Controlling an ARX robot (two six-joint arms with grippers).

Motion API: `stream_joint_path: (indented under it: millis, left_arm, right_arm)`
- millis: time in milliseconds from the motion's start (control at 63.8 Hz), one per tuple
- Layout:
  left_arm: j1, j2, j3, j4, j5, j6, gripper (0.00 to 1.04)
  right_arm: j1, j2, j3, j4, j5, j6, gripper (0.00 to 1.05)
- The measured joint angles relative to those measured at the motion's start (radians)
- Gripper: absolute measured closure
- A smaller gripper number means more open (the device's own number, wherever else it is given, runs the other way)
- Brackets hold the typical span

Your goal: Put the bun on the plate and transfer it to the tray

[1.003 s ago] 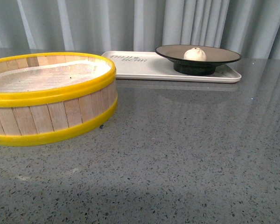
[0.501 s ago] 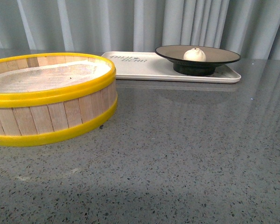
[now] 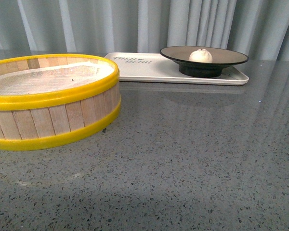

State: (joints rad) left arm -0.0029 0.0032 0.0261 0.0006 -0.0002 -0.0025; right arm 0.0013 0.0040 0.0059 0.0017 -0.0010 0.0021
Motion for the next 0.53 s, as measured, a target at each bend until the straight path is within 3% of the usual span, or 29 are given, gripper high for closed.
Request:
stream_joint_path:
  millis: [533]
  left_arm:
    - [0.000,0.000,0.000,0.000,0.000,0.000,0.07]
  right_arm:
    - [0.000,0.000,0.000,0.000,0.000,0.000,0.08]
